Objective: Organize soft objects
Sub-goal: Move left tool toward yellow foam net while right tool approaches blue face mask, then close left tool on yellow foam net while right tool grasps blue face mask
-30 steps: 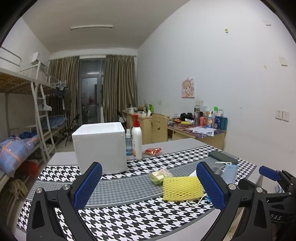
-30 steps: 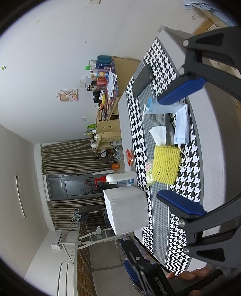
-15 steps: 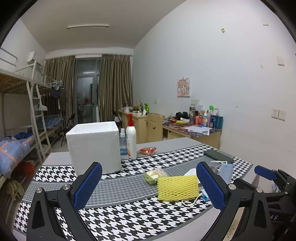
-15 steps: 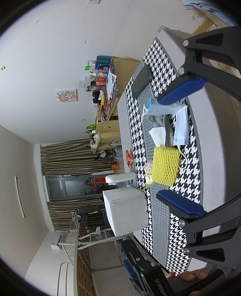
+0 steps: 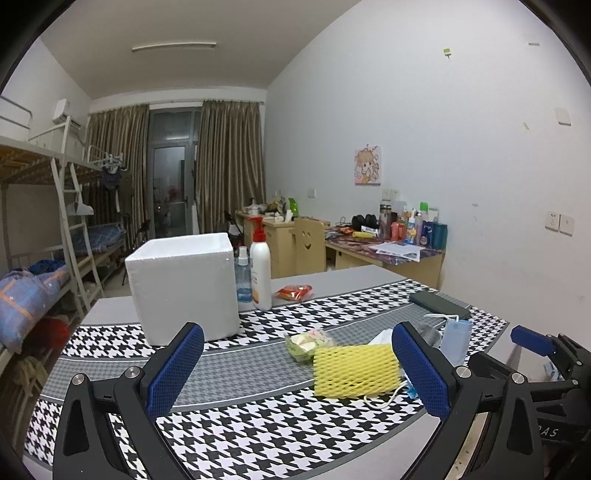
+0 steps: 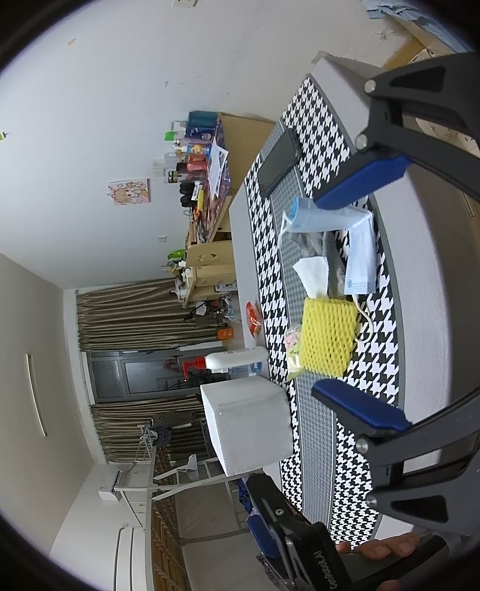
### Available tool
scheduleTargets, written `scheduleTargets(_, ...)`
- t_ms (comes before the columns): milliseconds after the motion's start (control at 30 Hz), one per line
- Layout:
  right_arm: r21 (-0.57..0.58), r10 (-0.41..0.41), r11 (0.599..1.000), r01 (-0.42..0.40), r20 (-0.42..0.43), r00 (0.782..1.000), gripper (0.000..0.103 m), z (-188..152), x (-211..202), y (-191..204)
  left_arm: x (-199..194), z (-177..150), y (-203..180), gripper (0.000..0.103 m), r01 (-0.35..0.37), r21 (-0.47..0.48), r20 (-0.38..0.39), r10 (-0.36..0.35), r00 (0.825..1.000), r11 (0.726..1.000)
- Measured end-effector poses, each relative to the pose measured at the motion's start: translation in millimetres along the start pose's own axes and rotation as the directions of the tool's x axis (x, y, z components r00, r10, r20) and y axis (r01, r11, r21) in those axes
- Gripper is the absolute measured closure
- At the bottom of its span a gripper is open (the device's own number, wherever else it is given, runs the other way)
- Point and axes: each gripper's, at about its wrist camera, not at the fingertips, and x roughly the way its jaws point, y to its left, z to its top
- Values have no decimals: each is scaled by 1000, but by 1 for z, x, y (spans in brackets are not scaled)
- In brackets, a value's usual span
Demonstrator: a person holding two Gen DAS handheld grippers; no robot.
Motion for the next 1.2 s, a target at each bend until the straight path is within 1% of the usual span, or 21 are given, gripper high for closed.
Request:
scheduleTargets(433,3,-28,1000,28,-44,999,8,-1,17,-13,33,-6,-7,1,28,-10,-83,-28,996,1000)
scheduleTargets(700,24,-50,998,53,-105,993,8,-5,36,-33,61,-12,-20,1,60,-2,-156,-59,986,998)
scheduleTargets(1200,40,-59,997,66,-170,984,8,-13,57,-59,101,-27,-41,1,83,1,-267,-80,960,997)
